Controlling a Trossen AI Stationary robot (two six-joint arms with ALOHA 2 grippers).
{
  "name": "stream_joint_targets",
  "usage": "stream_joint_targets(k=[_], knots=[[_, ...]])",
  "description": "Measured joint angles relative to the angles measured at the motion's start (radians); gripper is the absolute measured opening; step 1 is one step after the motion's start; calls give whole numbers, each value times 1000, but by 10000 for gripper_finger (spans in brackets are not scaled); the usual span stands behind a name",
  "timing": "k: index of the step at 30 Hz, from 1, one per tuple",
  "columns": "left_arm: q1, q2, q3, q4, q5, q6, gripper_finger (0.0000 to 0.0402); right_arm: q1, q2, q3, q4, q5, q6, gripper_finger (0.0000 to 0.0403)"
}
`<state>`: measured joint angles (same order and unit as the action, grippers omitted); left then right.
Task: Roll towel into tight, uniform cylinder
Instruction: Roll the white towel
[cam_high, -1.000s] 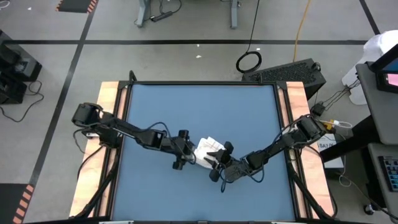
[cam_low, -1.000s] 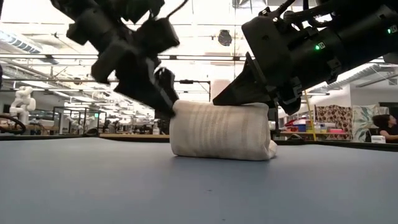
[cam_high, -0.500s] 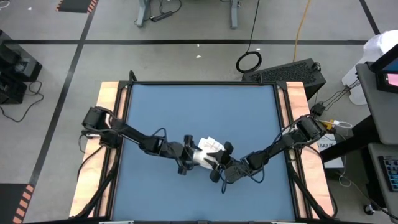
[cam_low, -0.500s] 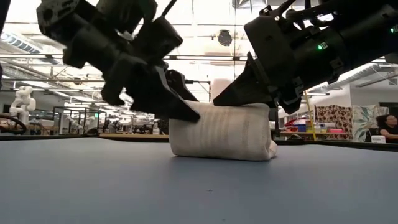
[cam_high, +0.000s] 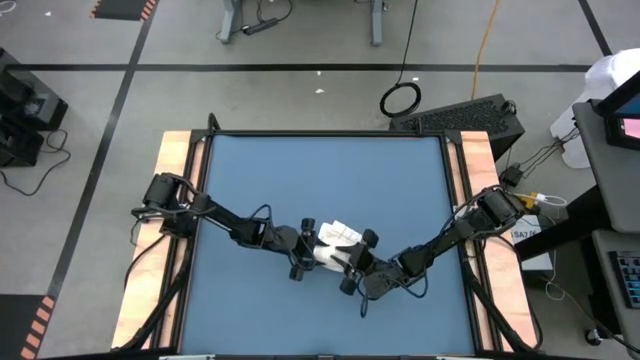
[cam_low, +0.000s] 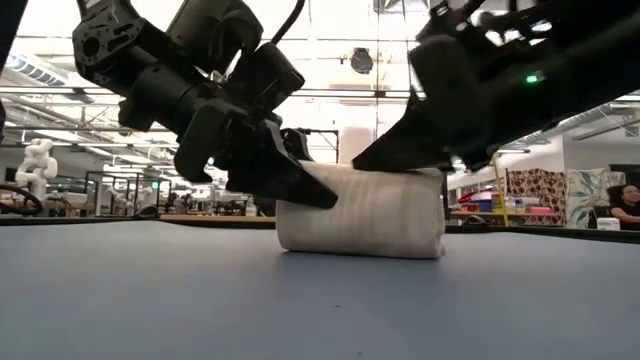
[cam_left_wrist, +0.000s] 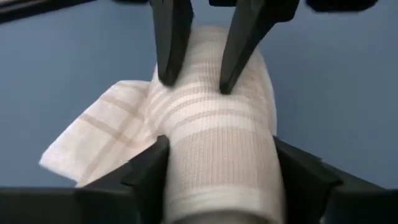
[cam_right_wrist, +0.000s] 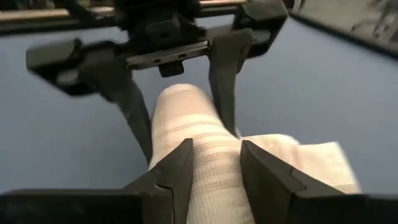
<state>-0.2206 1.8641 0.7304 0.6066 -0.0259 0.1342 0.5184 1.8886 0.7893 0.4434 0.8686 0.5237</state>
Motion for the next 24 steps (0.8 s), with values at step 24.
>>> stream_joint_targets(k=[24], knots=[[78,2,0,-13,202,-122,184,93,85,3,158,156,-271,275]])
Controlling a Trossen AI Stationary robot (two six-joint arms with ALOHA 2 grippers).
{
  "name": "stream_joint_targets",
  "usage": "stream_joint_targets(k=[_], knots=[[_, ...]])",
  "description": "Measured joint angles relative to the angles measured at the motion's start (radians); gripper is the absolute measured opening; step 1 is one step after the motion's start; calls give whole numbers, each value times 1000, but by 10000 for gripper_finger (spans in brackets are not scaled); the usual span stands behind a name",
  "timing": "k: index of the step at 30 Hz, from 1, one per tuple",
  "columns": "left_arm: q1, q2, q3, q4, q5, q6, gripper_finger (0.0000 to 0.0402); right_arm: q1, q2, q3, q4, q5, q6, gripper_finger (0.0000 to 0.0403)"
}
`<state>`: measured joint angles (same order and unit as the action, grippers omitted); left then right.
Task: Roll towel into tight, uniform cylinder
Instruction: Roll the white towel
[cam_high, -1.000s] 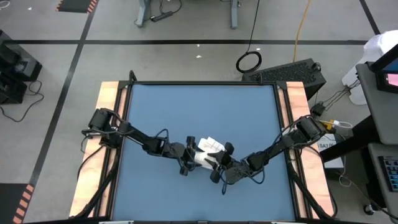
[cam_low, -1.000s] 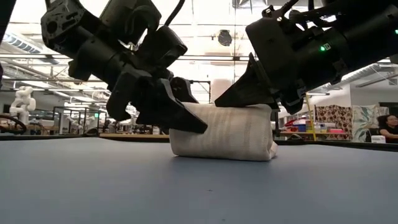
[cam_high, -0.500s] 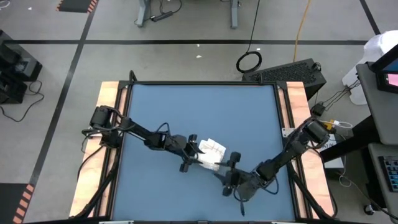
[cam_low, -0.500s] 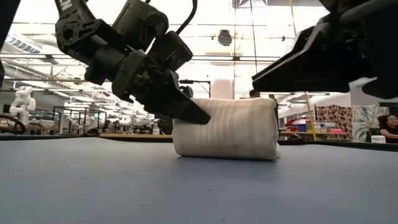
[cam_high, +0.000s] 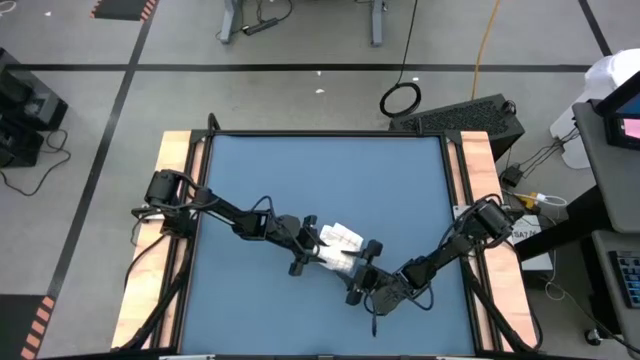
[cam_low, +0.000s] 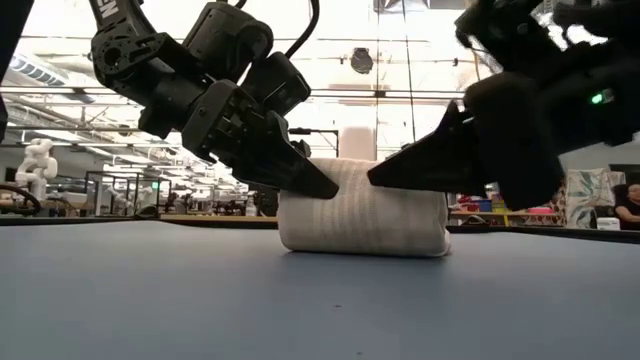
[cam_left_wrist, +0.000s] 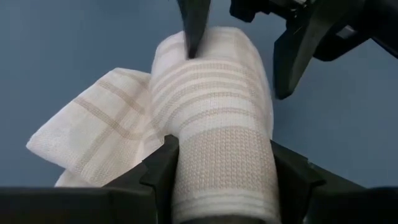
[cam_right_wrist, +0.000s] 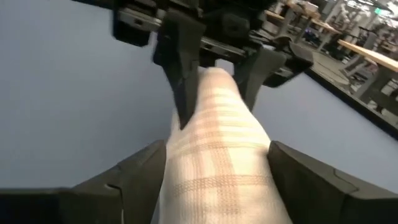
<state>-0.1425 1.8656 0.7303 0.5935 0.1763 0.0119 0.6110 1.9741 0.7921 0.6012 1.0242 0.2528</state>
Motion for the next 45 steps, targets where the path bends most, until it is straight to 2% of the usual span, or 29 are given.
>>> stream_joint_targets(k=[6,9,12,18,24,26,31,36,45], knots=[[0,0,0,5,-3,13,183,-10,13,2,-31,7,112,275],[-3,1,-1,16,-49,21,191,-11,12,3,-72,-9,180,274],[-6,1,-2,36,-118,23,220,-15,12,2,-113,-28,270,274],[-11,-28,-4,41,-168,116,302,-15,11,2,-152,-46,365,274],[-37,-133,-5,-65,-327,227,354,-16,12,1,-170,-48,416,274],[-50,-164,-5,-74,-350,243,359,-16,13,1,-173,-48,417,274],[-116,-193,-4,-94,-332,320,360,-17,13,1,-189,-48,447,274],[-136,-126,-3,-96,-359,396,360,-17,12,1,-195,-48,469,274],[-121,-46,-2,13,-393,492,361,-19,12,1,-210,-56,507,274]])
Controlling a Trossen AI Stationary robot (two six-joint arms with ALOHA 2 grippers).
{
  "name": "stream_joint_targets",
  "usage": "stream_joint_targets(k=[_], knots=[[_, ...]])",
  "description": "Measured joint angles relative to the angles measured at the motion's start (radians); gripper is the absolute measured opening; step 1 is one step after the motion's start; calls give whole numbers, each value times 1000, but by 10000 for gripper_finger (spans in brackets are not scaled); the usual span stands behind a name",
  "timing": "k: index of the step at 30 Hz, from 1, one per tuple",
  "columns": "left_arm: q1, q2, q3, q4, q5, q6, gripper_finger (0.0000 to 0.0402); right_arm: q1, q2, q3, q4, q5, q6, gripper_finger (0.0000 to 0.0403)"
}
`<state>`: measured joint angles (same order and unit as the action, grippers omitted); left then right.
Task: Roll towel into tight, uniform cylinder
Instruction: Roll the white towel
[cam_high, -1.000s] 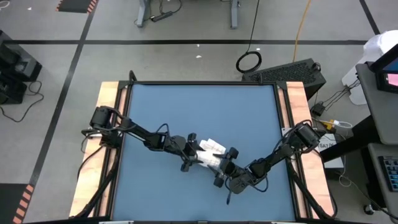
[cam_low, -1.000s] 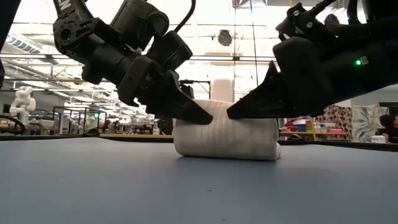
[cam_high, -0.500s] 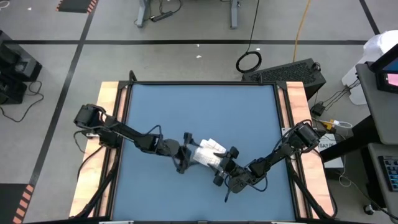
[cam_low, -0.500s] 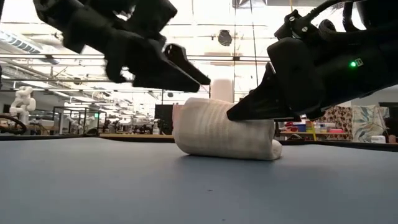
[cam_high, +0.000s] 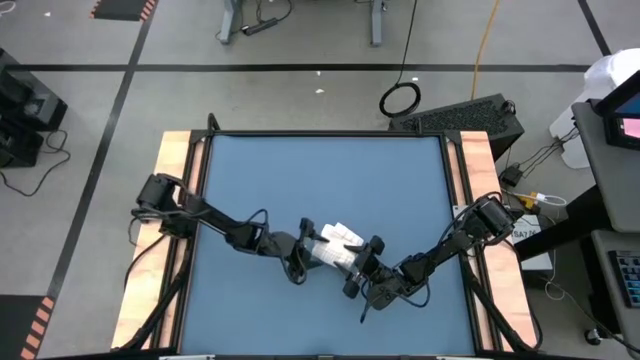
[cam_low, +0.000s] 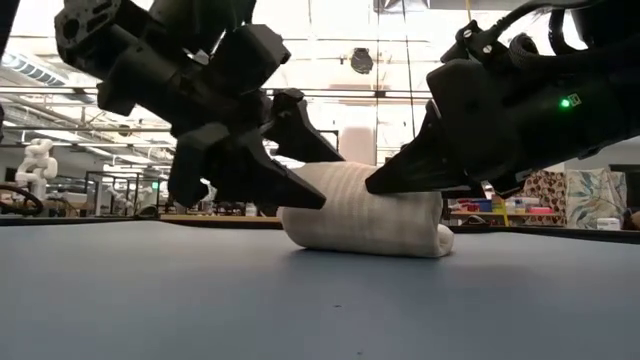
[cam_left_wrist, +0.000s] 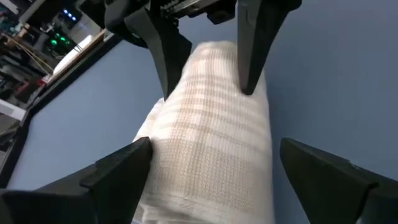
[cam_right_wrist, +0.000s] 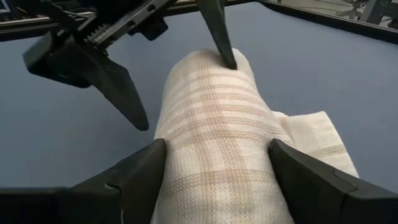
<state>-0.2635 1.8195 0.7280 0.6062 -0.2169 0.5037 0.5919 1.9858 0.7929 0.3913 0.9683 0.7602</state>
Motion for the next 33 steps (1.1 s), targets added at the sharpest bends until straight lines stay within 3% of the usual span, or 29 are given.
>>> stream_joint_targets(k=[4,8,13,19,25,30,33], knots=[[26,21,0,13,18,29,361,0,0,0,-1,-1,8,274],[62,36,1,7,125,28,361,0,0,-1,-1,-9,8,276],[80,46,2,4,150,27,361,2,-2,-2,15,-9,-53,301],[84,46,3,-6,169,26,361,21,4,-5,101,16,-266,336],[86,46,13,-27,197,1,361,53,6,22,106,45,-540,340],[87,47,37,-62,214,-4,360,53,6,32,74,79,-553,340],[86,47,61,-104,211,-20,360,53,4,33,29,84,-467,341]])
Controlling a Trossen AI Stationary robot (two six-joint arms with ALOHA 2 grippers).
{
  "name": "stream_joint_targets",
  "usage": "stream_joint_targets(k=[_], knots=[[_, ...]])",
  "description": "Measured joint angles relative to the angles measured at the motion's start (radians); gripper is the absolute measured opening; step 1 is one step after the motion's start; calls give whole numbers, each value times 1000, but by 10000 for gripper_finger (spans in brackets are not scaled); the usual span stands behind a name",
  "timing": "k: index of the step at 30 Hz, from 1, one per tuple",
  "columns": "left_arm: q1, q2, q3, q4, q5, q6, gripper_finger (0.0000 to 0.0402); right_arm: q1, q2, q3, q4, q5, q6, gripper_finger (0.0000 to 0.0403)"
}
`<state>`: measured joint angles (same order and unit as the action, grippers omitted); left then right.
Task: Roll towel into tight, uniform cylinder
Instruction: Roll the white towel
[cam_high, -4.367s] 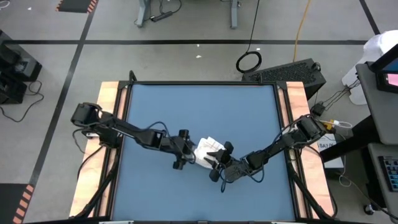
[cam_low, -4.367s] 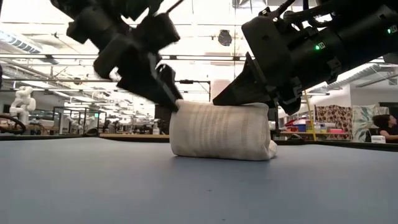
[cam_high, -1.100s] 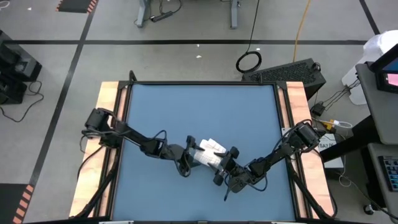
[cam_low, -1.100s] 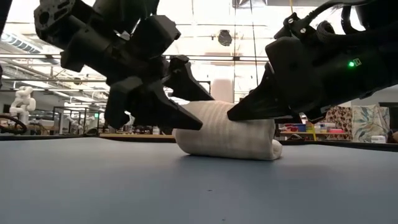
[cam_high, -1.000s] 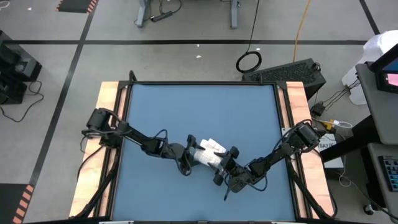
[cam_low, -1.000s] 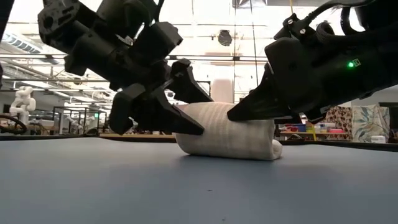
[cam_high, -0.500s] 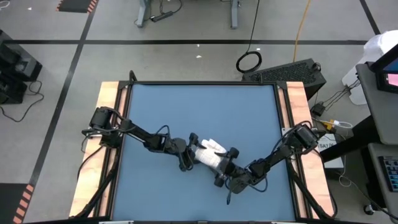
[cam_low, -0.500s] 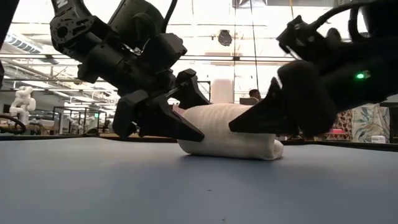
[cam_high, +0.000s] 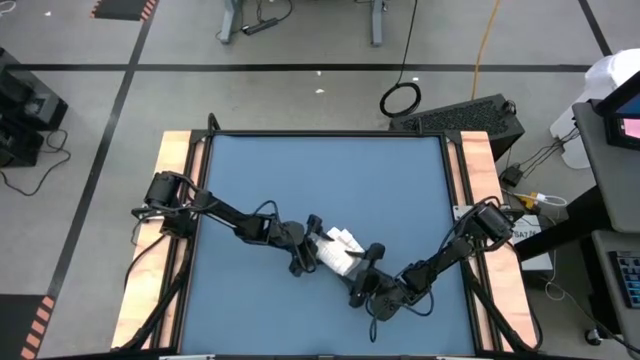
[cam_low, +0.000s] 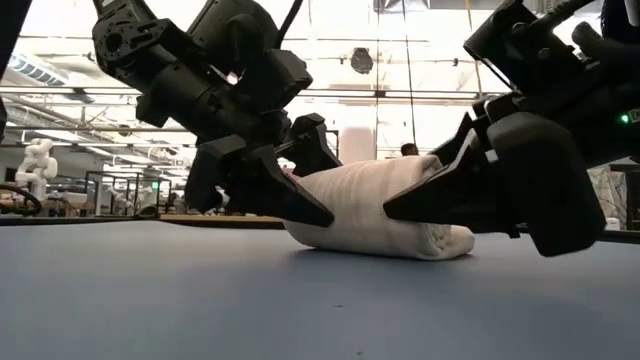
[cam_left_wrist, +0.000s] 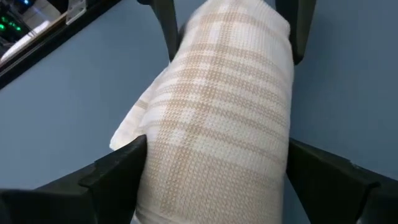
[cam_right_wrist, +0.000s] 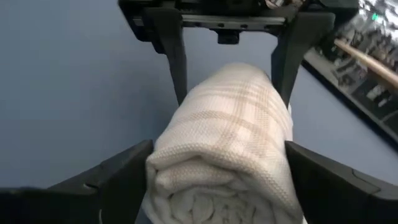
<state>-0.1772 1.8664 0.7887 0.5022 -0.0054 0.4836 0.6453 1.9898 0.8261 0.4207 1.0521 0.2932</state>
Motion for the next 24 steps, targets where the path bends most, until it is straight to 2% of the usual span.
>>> stream_joint_targets(k=[7,12,24], knots=[[-2,2,30,-27,-40,-7,360,-2,-5,1,-50,-46,260,337],[5,2,50,-53,-19,-6,355,-2,-6,1,-55,-55,389,326],[40,-1,76,-121,96,-2,252,-4,-7,1,-60,-82,529,297]])
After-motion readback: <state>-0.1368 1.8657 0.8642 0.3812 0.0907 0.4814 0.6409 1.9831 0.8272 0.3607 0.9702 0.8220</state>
